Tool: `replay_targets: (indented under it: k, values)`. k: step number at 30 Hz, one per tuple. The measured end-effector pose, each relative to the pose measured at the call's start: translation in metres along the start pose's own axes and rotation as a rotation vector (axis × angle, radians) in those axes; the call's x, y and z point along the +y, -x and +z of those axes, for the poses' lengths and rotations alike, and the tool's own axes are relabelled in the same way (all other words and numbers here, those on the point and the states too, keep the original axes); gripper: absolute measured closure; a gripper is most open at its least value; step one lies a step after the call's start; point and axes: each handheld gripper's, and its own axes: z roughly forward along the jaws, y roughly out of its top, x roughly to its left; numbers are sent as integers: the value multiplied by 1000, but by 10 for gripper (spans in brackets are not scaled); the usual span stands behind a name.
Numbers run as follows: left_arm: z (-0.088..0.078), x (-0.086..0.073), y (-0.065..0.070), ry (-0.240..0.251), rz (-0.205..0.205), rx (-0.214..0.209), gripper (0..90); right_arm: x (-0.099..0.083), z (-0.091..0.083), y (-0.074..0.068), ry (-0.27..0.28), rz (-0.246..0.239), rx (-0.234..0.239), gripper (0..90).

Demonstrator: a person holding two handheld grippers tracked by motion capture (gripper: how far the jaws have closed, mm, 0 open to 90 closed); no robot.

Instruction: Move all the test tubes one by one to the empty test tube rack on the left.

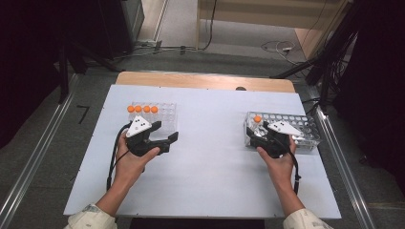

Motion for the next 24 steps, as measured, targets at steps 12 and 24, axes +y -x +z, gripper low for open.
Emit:
replay_targets:
  k: [12, 24]
  values:
    - [3, -2, 1, -10, 5, -3, 235, -1, 12, 8, -1, 11, -2, 422]
    - [4, -3, 2, -14, 5, -7, 235, 0, 15, 8, 4, 0, 4, 573]
